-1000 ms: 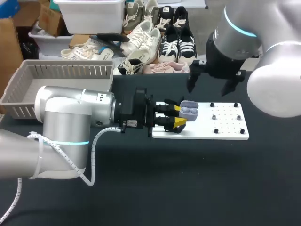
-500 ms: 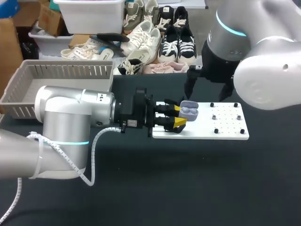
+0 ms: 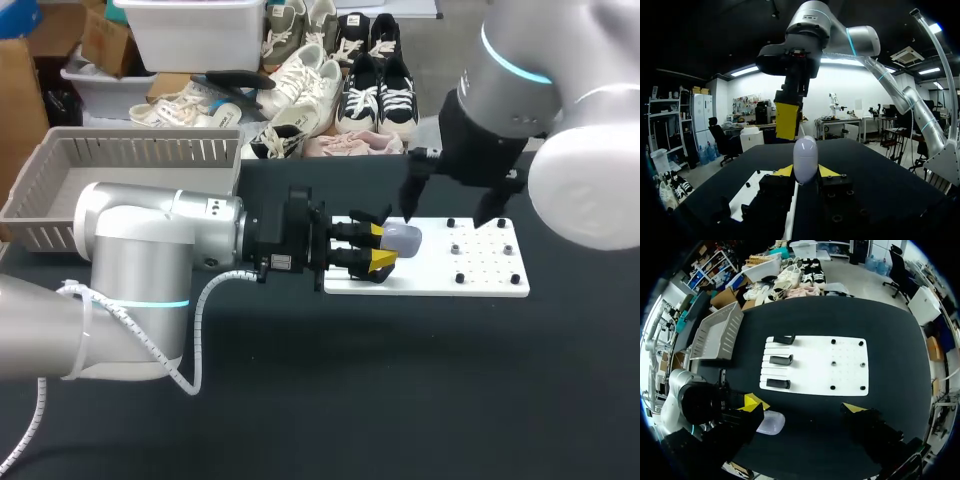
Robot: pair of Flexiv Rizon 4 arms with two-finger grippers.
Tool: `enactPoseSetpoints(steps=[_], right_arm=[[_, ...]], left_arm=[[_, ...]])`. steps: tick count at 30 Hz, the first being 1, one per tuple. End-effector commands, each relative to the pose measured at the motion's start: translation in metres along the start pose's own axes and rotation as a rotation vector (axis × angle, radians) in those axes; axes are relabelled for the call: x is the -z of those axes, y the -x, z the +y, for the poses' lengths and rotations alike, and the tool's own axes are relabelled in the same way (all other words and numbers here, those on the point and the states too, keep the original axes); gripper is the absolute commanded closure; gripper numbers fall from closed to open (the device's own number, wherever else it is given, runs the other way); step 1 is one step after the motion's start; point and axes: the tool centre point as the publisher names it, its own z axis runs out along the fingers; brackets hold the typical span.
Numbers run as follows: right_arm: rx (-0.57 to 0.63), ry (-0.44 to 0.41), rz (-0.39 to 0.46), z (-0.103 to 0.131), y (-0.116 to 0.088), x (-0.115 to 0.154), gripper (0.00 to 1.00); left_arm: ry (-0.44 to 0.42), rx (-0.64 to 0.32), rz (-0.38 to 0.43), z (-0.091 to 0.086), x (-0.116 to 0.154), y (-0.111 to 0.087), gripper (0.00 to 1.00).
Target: Pick up each earbud case from the left stands, insert the matching earbuds, close the lid, and place the case in the box.
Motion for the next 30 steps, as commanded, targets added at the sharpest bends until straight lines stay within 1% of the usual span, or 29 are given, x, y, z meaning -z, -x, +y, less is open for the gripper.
enactPoseSetpoints(steps=[1,6,7,9,11,12,15,16,20,21,22,25,27,28,30], right_arm=[[-0.010,0.000,-0.050,-0.006,-0.010,0.008,0.00],[-0.067,0.021,-0.170,-0.020,-0.006,0.033,0.00],[-0.070,0.036,-0.201,-0.023,-0.005,0.044,0.00],[-0.053,0.054,-0.237,-0.027,-0.007,0.061,0.00],[-0.022,0.072,-0.258,-0.029,-0.011,0.075,0.00],[0.000,0.095,-0.264,-0.030,-0.015,0.084,0.00],[0.029,0.136,-0.270,-0.031,-0.023,0.099,0.00],[0.027,0.153,-0.270,-0.032,-0.026,0.102,0.00],[0.027,0.153,-0.270,-0.032,-0.026,0.102,0.00],[0.027,0.153,-0.270,-0.032,-0.026,0.102,0.00],[0.027,0.153,-0.270,-0.032,-0.026,0.102,0.00],[0.027,0.153,-0.270,-0.032,-0.026,0.102,0.00],[0.027,0.153,-0.270,-0.032,-0.026,0.102,0.00],[0.027,0.153,-0.270,-0.032,-0.026,0.102,0.00],[0.027,0.153,-0.270,-0.032,-0.026,0.102,0.00]], left_arm=[[0.005,-0.002,-0.002,-0.001,0.000,0.000,1.00],[0.005,-0.002,-0.002,-0.001,0.000,0.000,1.00],[0.005,-0.002,-0.002,-0.001,0.000,0.000,1.00],[0.005,-0.002,-0.002,-0.001,0.000,0.000,1.00],[0.010,0.011,-0.024,0.000,0.005,0.004,1.00],[0.015,0.015,-0.039,0.001,0.010,0.008,1.00],[0.033,0.005,-0.040,0.003,0.024,0.020,1.00],[0.041,0.002,-0.040,0.004,0.029,0.024,1.00],[0.086,-0.013,0.002,0.008,0.056,0.039,1.00],[0.097,-0.019,0.017,0.009,0.061,0.041,1.00],[0.118,-0.024,0.052,0.011,0.072,0.043,1.00],[0.188,-0.004,0.123,0.020,0.102,0.041,1.00],[0.231,0.009,0.148,0.026,0.119,0.038,1.00],[0.271,0.016,0.187,0.032,0.133,0.036,1.00],[0.329,0.038,0.211,0.040,0.154,0.032,1.00]])
